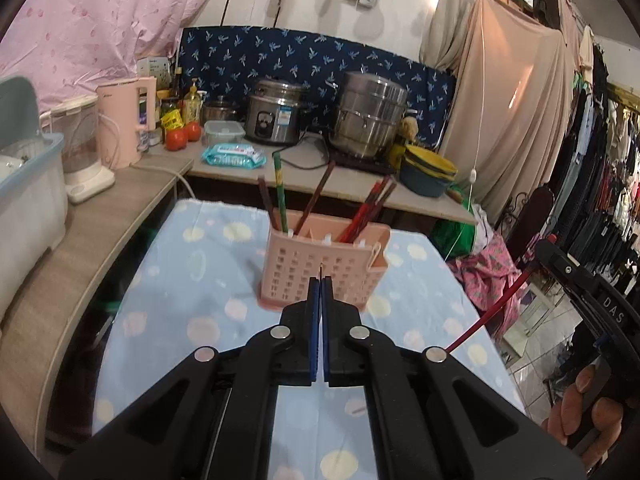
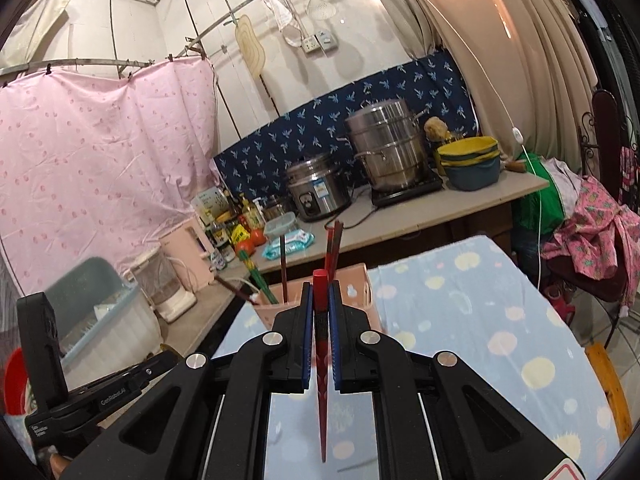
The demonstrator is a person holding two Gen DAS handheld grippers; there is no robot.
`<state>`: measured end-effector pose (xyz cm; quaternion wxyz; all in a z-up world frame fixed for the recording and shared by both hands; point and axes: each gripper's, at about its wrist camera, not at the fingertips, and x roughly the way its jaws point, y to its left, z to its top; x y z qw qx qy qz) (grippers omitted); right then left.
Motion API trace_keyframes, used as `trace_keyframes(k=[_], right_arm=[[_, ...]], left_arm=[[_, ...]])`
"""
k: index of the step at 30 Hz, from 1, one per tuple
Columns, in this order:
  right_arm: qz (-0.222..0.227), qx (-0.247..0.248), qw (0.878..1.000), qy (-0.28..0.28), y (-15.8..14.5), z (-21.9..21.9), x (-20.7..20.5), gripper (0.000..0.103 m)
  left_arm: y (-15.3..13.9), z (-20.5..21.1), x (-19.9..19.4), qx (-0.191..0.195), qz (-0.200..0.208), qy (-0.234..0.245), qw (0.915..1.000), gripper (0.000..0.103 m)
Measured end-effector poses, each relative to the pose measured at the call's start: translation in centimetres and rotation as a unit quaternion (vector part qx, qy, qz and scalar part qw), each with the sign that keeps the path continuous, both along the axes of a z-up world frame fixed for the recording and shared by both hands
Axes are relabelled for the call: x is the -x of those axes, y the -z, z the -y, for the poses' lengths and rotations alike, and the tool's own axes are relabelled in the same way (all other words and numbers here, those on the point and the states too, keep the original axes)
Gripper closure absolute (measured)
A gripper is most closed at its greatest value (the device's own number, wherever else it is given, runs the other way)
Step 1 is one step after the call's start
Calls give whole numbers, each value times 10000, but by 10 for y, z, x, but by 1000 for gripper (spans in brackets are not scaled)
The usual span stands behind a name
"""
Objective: Organize utensils
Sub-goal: 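Lift the red chopstick and gold spoon and carry both above the pink basket, then lower the chopstick and spoon into the basket and open both tools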
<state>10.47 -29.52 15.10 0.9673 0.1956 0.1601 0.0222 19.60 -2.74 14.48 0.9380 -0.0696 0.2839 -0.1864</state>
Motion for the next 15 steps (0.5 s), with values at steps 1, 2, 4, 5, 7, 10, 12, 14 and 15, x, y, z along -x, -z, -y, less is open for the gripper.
trace_keyframes(k=[1, 2, 4, 5, 7, 10, 12, 14, 15], right_arm=[[58, 17, 10000, 9, -5, 1, -6, 96], [121, 34, 9999, 27, -11, 2, -12, 96], [236, 32, 9997, 43, -22, 5, -25, 96], [290, 30, 9996, 56, -28, 7, -32, 96], [372, 36, 9993, 72, -37, 9, -45, 96], [465, 68, 9988, 99, -47, 13, -66, 96], [544, 33, 9985, 104, -53, 16, -79, 96], [635, -24, 9979, 146, -59, 20, -91, 96], [699, -68, 9974, 188, -63, 23, -98, 96]], left_arm=[[-7, 1, -7, 35, 53, 28, 10000, 103], [-13, 3, -14, 33, 131, 25, 9999, 103], [-22, 6, -24, -8, 273, 4, 9996, 103], [-27, 7, -29, -11, 349, -20, 9994, 103], [-36, 9, -43, 34, 450, -15, 9990, 103], [-46, 9, -63, 124, 566, -32, 9983, 103], [-51, 11, -76, 148, 632, -44, 9979, 103], [-54, 13, -89, 184, 647, -61, 9977, 103], [-55, 14, -94, 202, 639, -53, 9977, 103]])
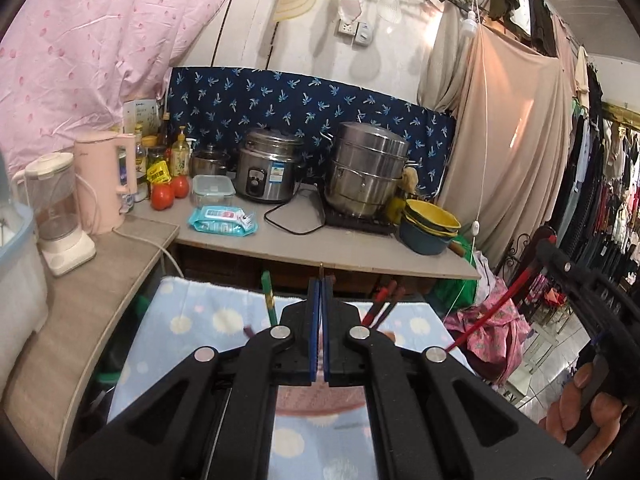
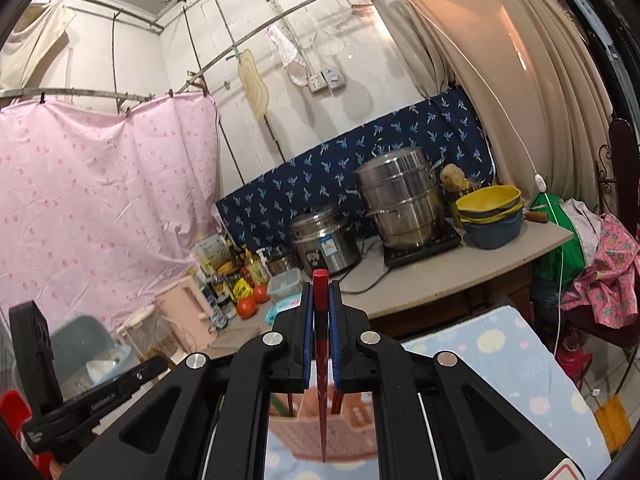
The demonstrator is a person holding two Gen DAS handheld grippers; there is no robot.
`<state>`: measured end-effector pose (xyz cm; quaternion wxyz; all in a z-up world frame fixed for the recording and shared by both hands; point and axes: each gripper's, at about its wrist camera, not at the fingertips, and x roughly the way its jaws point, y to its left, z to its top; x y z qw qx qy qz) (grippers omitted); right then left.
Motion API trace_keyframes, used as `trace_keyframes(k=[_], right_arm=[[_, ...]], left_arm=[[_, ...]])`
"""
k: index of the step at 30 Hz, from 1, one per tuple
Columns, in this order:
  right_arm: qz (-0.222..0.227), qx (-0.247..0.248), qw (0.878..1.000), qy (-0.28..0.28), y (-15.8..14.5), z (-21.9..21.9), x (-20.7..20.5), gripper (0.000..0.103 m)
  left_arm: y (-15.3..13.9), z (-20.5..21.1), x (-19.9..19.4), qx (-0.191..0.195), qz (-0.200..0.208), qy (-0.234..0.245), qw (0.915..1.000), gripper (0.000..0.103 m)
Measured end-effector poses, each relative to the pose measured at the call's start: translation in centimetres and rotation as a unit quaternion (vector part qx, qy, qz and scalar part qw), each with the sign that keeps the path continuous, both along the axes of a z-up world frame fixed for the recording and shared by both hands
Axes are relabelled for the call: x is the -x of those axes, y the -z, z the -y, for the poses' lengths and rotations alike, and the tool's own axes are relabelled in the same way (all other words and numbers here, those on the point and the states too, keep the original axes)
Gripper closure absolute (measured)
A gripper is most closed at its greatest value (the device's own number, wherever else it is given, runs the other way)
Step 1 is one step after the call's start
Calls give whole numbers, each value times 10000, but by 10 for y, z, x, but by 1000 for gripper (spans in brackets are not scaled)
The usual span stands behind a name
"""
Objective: Organize utensils
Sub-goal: 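Lower the chopstick and spoon into the basket and open both tools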
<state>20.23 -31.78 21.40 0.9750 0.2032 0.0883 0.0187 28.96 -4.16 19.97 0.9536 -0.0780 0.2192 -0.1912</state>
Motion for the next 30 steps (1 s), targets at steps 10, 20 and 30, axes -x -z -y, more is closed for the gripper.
trace_keyframes(k=[10, 20, 30], right_arm=[[123, -236, 9993, 250, 0, 11, -56, 96], [-356, -56, 9993, 103, 40, -2, -90, 96], [-712, 98, 9974, -10, 68, -16, -100, 96]], left_arm=[[19, 16, -41, 37, -184, -10, 9998, 103], [60, 17, -67, -1, -658, -66, 9978, 103], [76, 18, -68, 28, -830, -76, 9965, 102]])
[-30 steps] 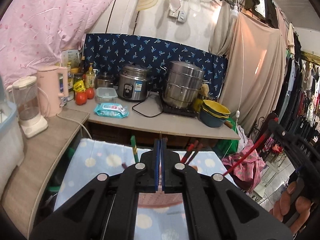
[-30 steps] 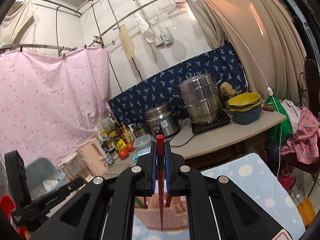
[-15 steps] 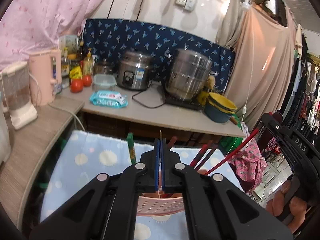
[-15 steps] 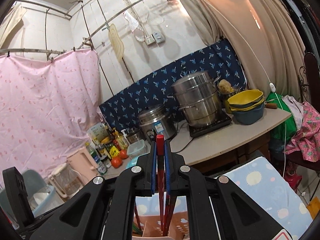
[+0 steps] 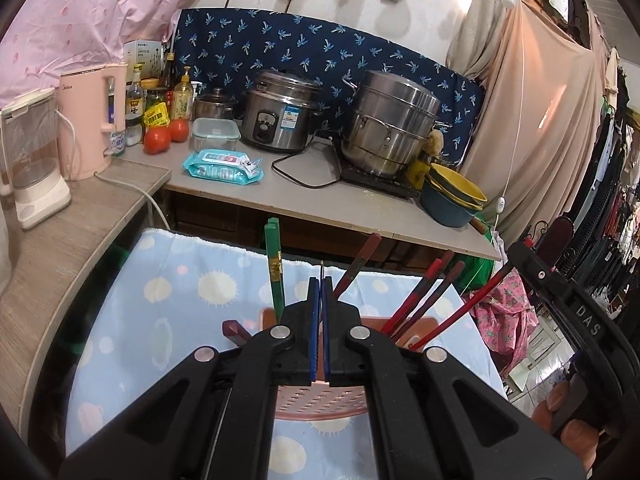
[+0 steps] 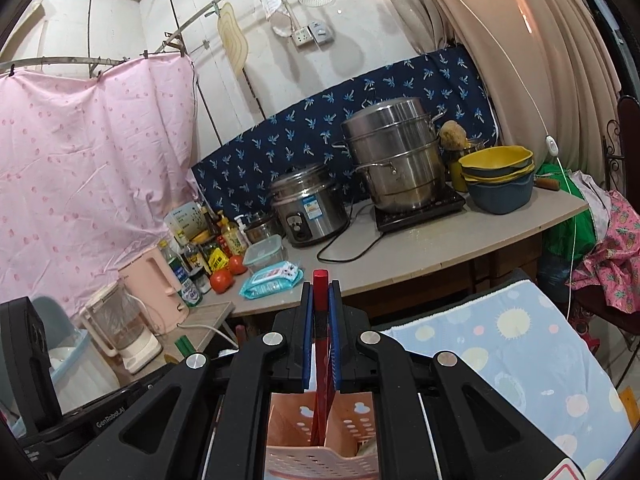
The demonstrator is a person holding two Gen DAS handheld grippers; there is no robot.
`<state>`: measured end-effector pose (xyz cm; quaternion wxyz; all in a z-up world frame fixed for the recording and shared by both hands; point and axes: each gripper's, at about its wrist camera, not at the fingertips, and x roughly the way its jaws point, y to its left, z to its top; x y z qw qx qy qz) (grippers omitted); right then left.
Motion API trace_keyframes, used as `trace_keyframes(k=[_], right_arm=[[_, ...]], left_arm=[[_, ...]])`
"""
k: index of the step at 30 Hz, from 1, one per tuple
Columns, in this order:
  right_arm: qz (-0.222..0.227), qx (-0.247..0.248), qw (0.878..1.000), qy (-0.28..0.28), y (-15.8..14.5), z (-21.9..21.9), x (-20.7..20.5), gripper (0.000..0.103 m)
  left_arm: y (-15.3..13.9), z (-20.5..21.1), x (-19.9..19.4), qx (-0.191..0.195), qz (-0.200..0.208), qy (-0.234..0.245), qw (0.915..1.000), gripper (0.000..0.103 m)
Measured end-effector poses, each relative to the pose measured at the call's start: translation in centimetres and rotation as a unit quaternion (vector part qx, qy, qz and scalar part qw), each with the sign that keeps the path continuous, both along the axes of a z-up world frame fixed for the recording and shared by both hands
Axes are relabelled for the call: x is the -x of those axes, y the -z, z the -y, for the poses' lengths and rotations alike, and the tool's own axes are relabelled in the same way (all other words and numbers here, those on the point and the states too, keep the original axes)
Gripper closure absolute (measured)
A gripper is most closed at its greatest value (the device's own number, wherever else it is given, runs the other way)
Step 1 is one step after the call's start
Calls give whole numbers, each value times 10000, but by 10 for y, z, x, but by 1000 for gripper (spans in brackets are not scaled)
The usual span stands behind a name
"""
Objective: Organize utensils
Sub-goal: 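Lower the chopstick and spoon into the basket and open both tools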
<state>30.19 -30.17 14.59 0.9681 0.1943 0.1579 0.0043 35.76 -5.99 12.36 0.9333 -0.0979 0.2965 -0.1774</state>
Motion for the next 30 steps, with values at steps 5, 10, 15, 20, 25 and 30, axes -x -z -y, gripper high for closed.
trace_keyframes(k=[5, 10, 15, 20, 25, 30], right_arm=[[-104, 34, 9999, -6, 5, -3, -2, 95], [-56, 51, 9999, 67, 5, -3, 3, 75], [-96, 94, 9999, 44, 7, -5, 10, 75], [-176, 220, 9996, -14, 12, -9, 21, 75], [-322, 232, 9992, -103, 20, -13, 37, 75], [-446, 288, 9983, -233, 26, -21, 55, 75]], left_arm=[[1, -1, 3, -14, 24, -49, 10000, 102], [1, -3, 7, -24, 25, -96, 9999, 101], [0, -3, 16, -171, 93, -216, 9996, 101], [2, -3, 27, -327, 87, -350, 9988, 99], [5, -4, 43, -465, 85, -401, 9981, 99], [8, -5, 63, -607, 88, -492, 9969, 89]])
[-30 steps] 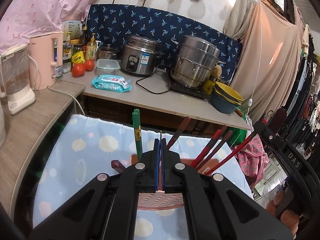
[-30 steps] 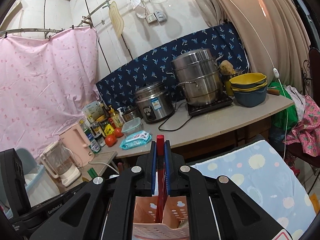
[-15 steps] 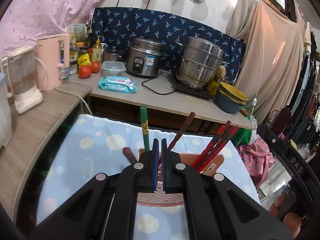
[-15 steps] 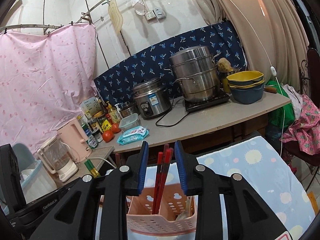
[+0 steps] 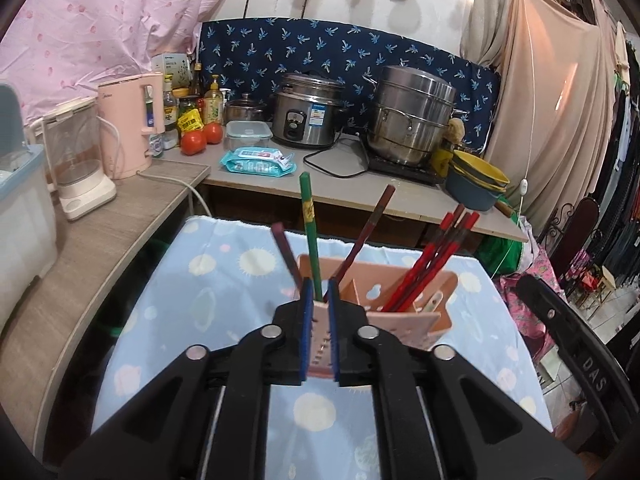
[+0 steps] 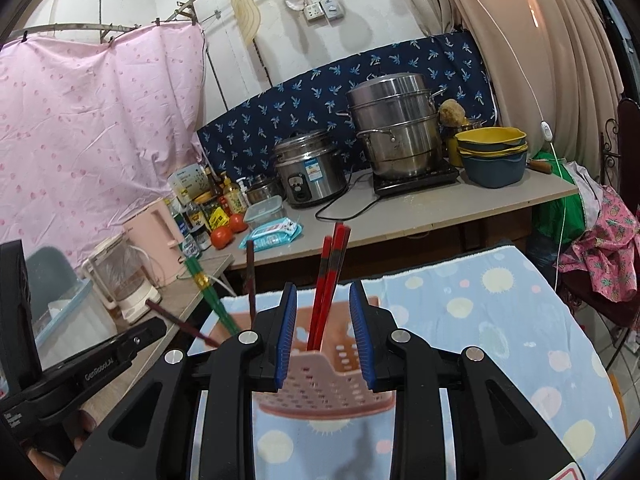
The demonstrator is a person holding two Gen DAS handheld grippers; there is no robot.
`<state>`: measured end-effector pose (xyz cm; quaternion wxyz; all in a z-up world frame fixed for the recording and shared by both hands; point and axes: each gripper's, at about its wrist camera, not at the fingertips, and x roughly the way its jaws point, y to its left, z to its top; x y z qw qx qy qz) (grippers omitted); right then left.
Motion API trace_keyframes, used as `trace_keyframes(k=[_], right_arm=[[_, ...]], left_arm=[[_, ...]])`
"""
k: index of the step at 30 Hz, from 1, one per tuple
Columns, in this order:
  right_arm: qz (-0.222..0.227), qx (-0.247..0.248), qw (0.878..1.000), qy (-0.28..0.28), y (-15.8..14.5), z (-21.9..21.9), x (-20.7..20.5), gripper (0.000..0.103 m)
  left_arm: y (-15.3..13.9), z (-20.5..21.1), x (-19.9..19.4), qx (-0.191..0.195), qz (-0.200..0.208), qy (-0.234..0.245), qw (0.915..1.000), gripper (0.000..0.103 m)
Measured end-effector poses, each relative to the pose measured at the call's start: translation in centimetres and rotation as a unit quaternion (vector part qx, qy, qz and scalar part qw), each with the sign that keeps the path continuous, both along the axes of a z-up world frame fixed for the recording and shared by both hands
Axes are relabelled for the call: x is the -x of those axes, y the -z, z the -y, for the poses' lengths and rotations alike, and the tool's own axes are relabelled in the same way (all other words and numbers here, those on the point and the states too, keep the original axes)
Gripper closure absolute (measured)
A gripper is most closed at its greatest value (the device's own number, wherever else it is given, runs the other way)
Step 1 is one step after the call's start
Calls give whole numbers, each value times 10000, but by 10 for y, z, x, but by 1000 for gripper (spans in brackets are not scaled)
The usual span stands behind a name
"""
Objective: Organize utensils
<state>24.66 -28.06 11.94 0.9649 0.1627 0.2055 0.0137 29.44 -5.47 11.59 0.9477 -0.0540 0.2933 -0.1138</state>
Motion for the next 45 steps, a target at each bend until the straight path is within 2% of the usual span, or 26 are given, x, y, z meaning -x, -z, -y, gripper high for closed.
trace_keyframes(k=[2, 7, 9, 11, 15, 19, 21, 23, 25, 27, 31, 36, 41, 43, 45], right_arm=[[-61, 83, 9999, -83, 3, -7, 9, 75], [-228, 375, 9988, -226, 9, -27, 31, 75], [-288, 439, 9983, -256, 11, -32, 40, 75], [-360, 544, 9976, -253, 13, -38, 50, 72], [-459, 714, 9961, -254, 17, -45, 67, 65], [-525, 765, 9953, -260, 23, -50, 83, 61], [-609, 708, 9954, -213, 27, -49, 91, 60], [-722, 660, 9950, -185, 32, -48, 97, 60], [-794, 657, 9946, -146, 37, -47, 103, 55], [-838, 651, 9943, -130, 41, -47, 108, 50], [-968, 699, 9928, -73, 50, -48, 118, 39], [-1059, 870, 9906, 5, 59, -50, 129, 32], [-1170, 800, 9899, 42, 67, -44, 135, 29], [-1159, 805, 9899, 115, 69, -41, 138, 16], [-1165, 778, 9901, 125, 72, -38, 141, 16]], left_arm=[[2, -2, 9, -68, 11, -22, 10000, 84], [6, -4, 28, -281, -39, -69, 9996, 82], [8, -5, 36, -325, -52, -98, 9994, 70], [8, -6, 44, -415, -14, -153, 9990, 65], [14, -8, 60, -538, -28, -141, 9984, 59], [22, -13, 74, -587, -115, -147, 9981, 58], [26, -16, 81, -561, -161, -135, 9982, 48], [30, -17, 89, -632, -161, -164, 9977, 46], [35, -18, 94, -688, -206, -171, 9973, 44], [39, -18, 98, -715, -254, -195, 9969, 37], [48, -17, 108, -808, -294, -258, 9960, 30], [57, -16, 119, -994, -297, -321, 9941, 15], [61, -16, 126, -1104, -300, -382, 9927, 10], [64, -17, 128, -1100, -346, -392, 9926, 9], [66, -18, 128, -1092, -390, -400, 9924, 9]])
